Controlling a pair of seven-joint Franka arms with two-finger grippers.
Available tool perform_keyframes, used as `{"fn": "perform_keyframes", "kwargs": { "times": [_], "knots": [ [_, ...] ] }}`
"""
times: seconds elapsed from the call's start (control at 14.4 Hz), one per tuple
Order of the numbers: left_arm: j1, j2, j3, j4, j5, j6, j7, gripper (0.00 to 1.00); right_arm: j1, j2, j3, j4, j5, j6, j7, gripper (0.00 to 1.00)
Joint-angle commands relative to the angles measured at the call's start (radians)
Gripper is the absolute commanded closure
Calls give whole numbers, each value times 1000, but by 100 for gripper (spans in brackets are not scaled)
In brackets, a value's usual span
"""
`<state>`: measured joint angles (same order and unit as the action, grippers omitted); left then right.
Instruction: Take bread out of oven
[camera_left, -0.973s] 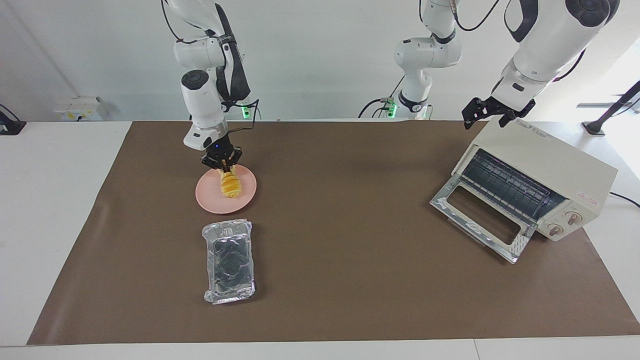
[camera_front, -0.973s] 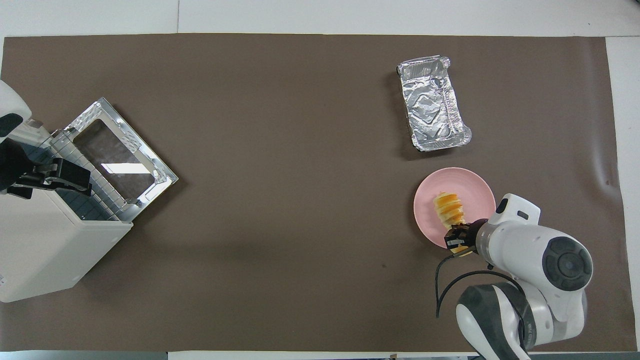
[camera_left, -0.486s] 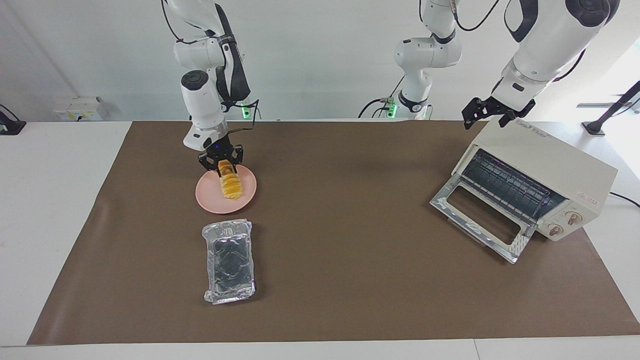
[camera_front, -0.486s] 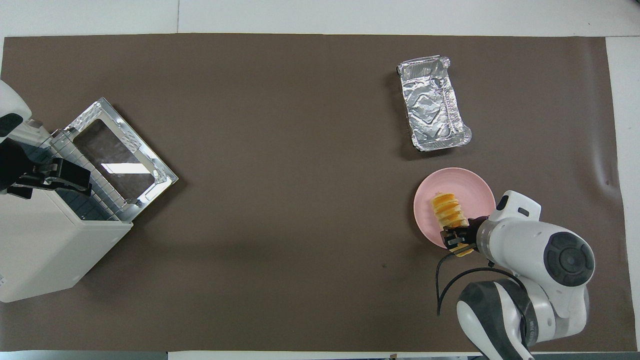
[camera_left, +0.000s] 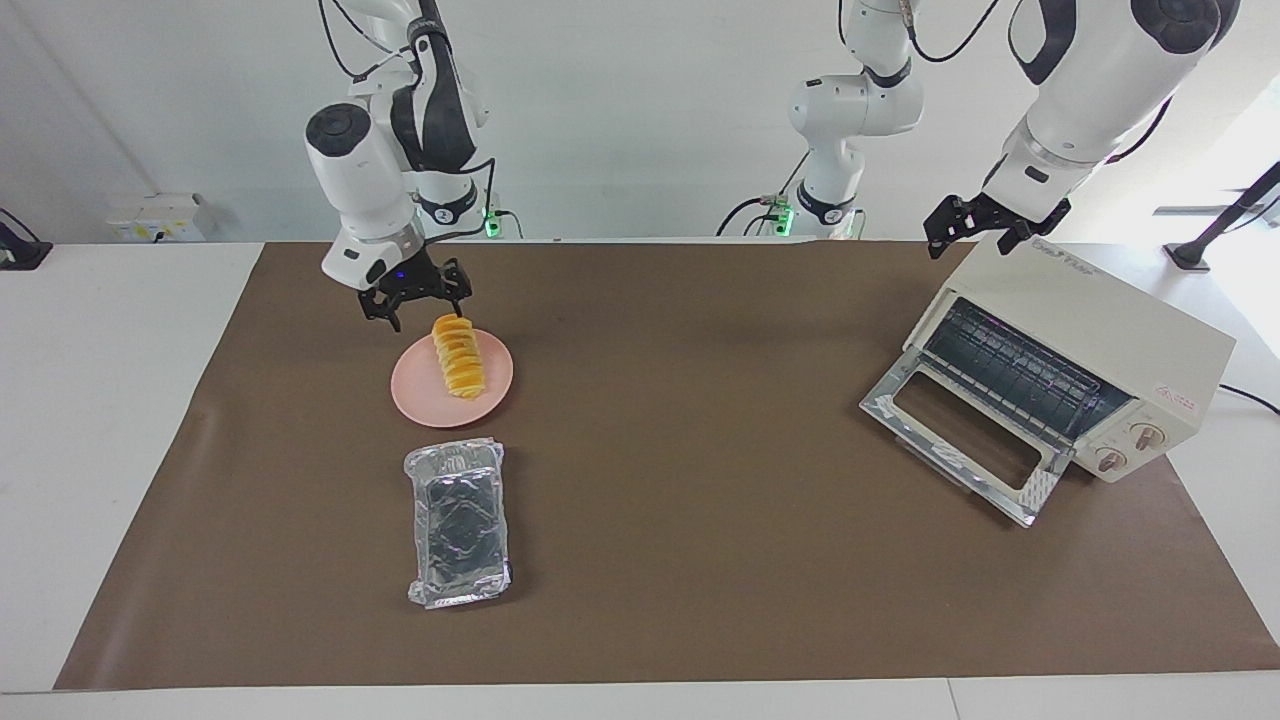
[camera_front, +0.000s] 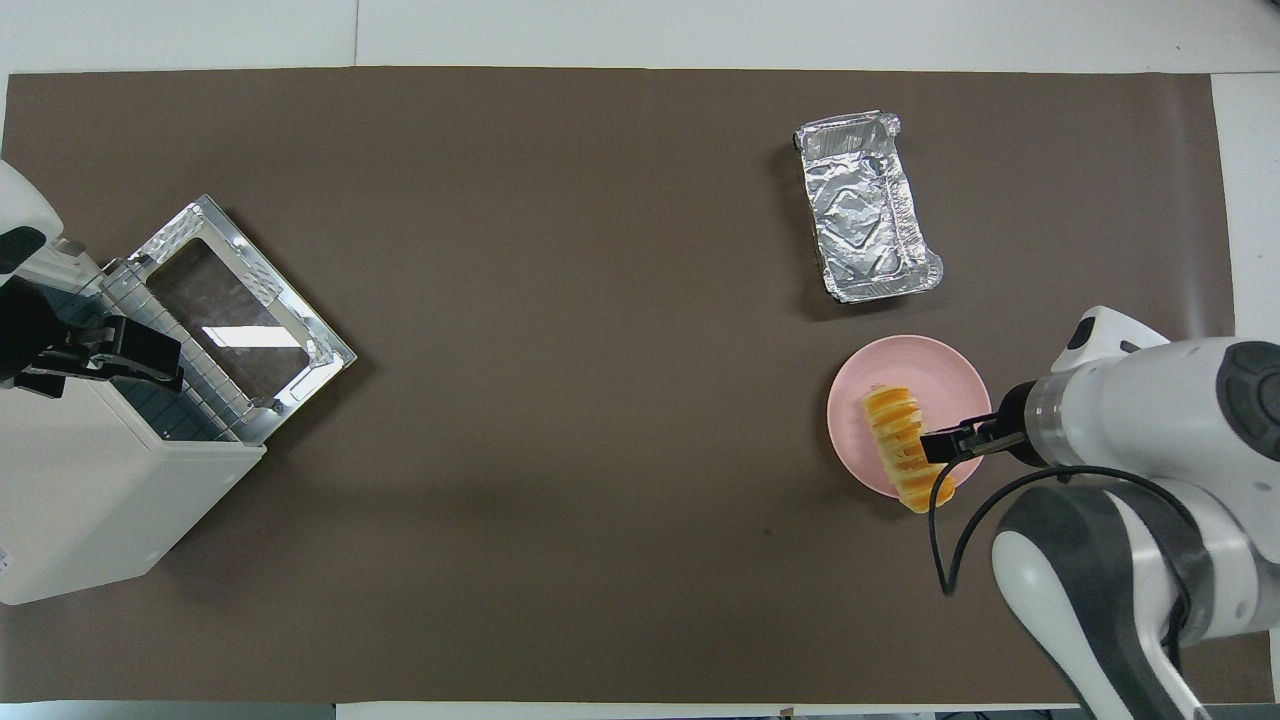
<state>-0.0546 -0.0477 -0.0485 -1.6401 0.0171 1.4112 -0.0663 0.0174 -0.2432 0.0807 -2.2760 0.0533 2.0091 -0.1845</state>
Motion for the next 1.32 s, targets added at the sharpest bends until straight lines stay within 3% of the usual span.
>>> {"fn": "perform_keyframes", "kwargs": {
  "times": [0.0, 0.21, 0.56, 0.76, 1.25],
  "knots": [
    [12, -12, -4, -1, -13, -18, -1, 0, -60, 10, 8, 157, 19, -150, -88, 0],
    [12, -12, -5, -1, -13, -17, -1, 0, -102, 18, 7, 281, 23, -217, -162, 0],
    [12, -12, -5, -1, -13, -18, -1, 0, -171, 119, 5, 564, 10, -490, -170, 0],
    [12, -12, -4, -1, -13, -18, -1, 0, -186, 186, 4, 699, -3, -585, -164, 0],
    [12, -12, -4, -1, -13, -18, -1, 0, -174, 197, 7, 644, -39, -527, -72, 0]
  ]
}}
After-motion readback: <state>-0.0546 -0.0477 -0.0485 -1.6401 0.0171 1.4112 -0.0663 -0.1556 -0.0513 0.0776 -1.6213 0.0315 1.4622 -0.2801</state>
